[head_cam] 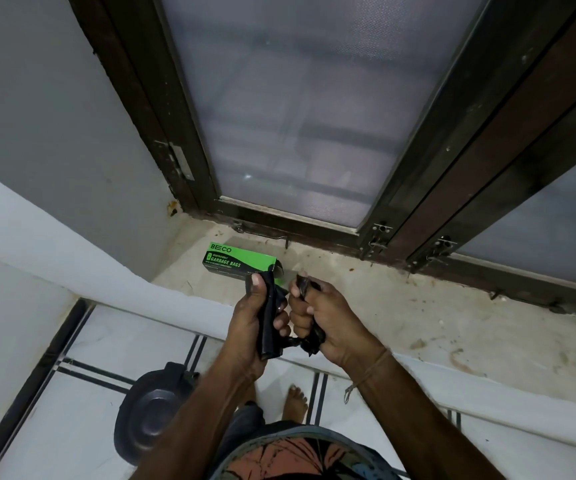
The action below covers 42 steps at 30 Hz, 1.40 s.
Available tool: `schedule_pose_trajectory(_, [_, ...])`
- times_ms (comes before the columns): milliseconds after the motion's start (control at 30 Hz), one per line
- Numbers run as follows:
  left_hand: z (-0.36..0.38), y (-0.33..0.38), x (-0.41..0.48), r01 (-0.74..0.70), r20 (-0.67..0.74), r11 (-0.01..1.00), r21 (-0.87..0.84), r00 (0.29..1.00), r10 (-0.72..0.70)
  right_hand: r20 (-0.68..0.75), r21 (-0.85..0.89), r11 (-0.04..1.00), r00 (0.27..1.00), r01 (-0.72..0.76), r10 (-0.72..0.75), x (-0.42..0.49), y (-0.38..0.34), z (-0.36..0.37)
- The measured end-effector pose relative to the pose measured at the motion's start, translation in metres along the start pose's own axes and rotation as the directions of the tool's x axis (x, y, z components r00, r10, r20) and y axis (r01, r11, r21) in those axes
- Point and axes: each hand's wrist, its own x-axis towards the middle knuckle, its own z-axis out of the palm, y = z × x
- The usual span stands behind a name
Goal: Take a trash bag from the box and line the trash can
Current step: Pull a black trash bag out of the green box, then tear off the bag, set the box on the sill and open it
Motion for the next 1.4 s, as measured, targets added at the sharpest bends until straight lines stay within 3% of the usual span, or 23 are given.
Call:
schedule_pose_trajectory(133, [-0.023,0.019,0.007,-0.113,-0.103,0.989,0.091,0.987,0.122,-0.08,-0.069,0.996,0.995,-0.061,0.056,0.002,0.003,-0.028])
schedule_pose_trajectory(267, [-0.018,0.02,0.007,-0.073,-0.087,0.995,0.067,0.993,0.079,-0.1,-0.089,0.995,0.994,-0.043,0.034,0.003,0.007,-0.031])
schedule_pose_trajectory(433, [-0.008,0.022,0.003,-0.018,-0.007,0.99,-0.138,1.0,0.017,-0.104,-0.396,0.918,0.994,-0.004,-0.041,0.001,0.006,-0.021])
schedule_pose_trajectory(600, [-0.011,0.021,0.008,-0.182,-0.007,0.983,0.017,0.983,0.182,0.073,-0.239,0.97,0.997,0.036,-0.019,0.0,0.019,-0.018])
schedule_pose_trajectory(700, [-0.017,0.02,0.013,-0.225,-0.019,0.974,-0.013,0.974,0.225,0.022,-0.128,0.989,0.997,0.081,-0.079,0.004,0.022,-0.018])
schedule_pose_trajectory(800, [-0.02,0.021,0.017,-0.266,-0.036,0.964,0.031,0.963,0.267,-0.006,-0.142,0.978,0.988,0.154,-0.156,0.003,0.02,-0.016])
schedule_pose_trajectory(967, [-0.017,0.023,0.018,-0.322,-0.033,0.885,0.336,0.935,0.353,-0.066,-0.091,0.956,0.957,0.277,-0.284,0.01,0.017,-0.012])
schedule_pose_trajectory(1033, [-0.018,0.032,0.022,-0.374,-0.005,0.766,0.523,0.897,0.441,-0.124,-0.063,0.95,0.942,0.307,-0.312,0.014,0.014,-0.017])
schedule_pose_trajectory(1067, [-0.024,0.039,0.027,-0.405,0.02,0.641,0.652,0.855,0.519,-0.155,-0.053,0.946,0.933,0.321,-0.325,0.015,0.013,-0.02])
schedule_pose_trajectory(1133, [-0.044,0.052,0.044,-0.368,0.151,0.231,0.901,0.763,0.628,-0.211,-0.044,0.933,0.909,0.357,-0.358,0.017,0.01,-0.029])
schedule_pose_trajectory(1200, [-0.065,0.06,0.064,-0.3,0.347,-0.177,0.937,0.767,0.539,-0.252,-0.047,0.923,0.89,0.381,-0.38,0.019,0.007,-0.036])
schedule_pose_trajectory(1233, [-0.072,0.06,0.072,-0.288,0.417,-0.33,0.899,0.793,0.444,-0.27,-0.056,0.921,0.882,0.386,-0.386,0.02,0.007,-0.039])
schedule_pose_trajectory(1300, [-0.077,0.058,0.084,-0.311,0.491,-0.517,0.797,0.833,0.256,-0.312,-0.082,0.918,0.865,0.387,-0.393,0.021,0.008,-0.041])
schedule_pose_trajectory(1400, [-0.075,0.058,0.094,-0.357,0.56,-0.569,0.741,0.796,0.23,-0.364,-0.126,0.916,0.841,0.38,-0.399,0.021,0.014,-0.038])
